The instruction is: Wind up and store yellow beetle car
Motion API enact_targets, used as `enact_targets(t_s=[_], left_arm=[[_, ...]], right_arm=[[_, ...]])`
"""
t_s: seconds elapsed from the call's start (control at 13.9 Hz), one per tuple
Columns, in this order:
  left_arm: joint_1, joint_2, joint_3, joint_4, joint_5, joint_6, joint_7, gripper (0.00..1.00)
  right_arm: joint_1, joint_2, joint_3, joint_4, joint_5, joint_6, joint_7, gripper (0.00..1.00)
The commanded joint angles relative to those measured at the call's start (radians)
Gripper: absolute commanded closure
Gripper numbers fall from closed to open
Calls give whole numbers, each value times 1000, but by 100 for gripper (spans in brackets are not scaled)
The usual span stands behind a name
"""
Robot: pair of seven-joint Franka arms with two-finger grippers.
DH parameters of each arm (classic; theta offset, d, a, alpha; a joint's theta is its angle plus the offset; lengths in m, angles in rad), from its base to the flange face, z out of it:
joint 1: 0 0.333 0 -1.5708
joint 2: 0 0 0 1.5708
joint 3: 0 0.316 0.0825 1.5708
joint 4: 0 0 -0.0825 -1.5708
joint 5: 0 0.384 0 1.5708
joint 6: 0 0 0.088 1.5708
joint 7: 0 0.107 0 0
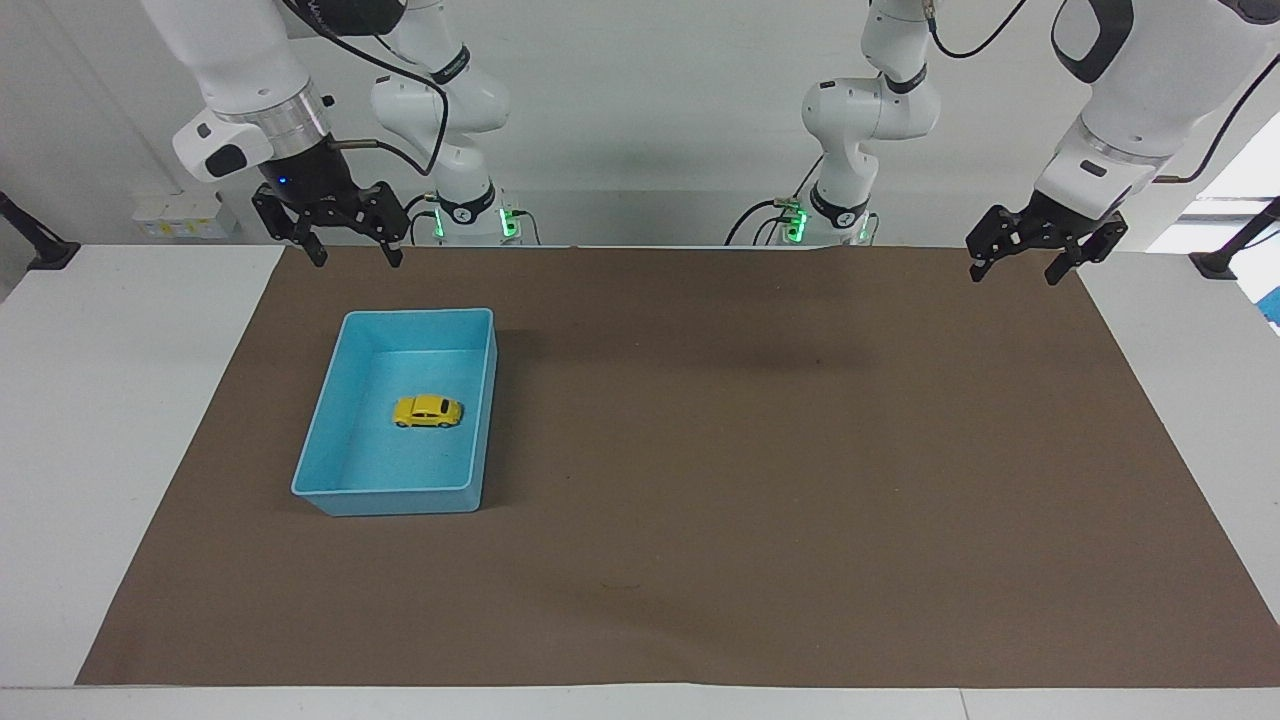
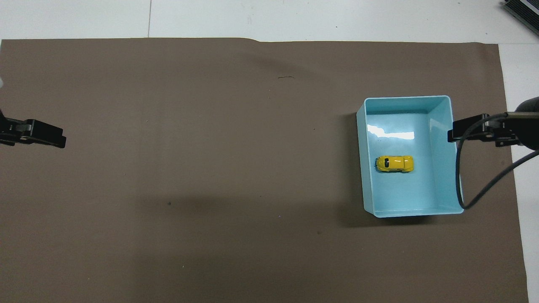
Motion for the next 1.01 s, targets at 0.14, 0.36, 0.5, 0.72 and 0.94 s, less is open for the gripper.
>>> enact_targets(t_s=[0.14,0.36,0.5,0.72,0.94], left_arm=[[14,-22,-13,-21,16,-7,-9,0],[14,-22,-13,-21,15,-7,-9,0],[14,-22,-13,-21,15,-7,-11,0],[14,-23,-13,-21,15,-7,-9,0],[14,-22,-13,-21,15,-7,-11,0]], right_arm=[[-14,-6,7,4,17,-5,10,0],[-14,-4,7,8,17,-5,10,0],[-12,-3,9,11,5,-5,14,0],[-9,-4,8,11,0,-7,18,0],[-2,-7,9,11,-20,-11,16,0]])
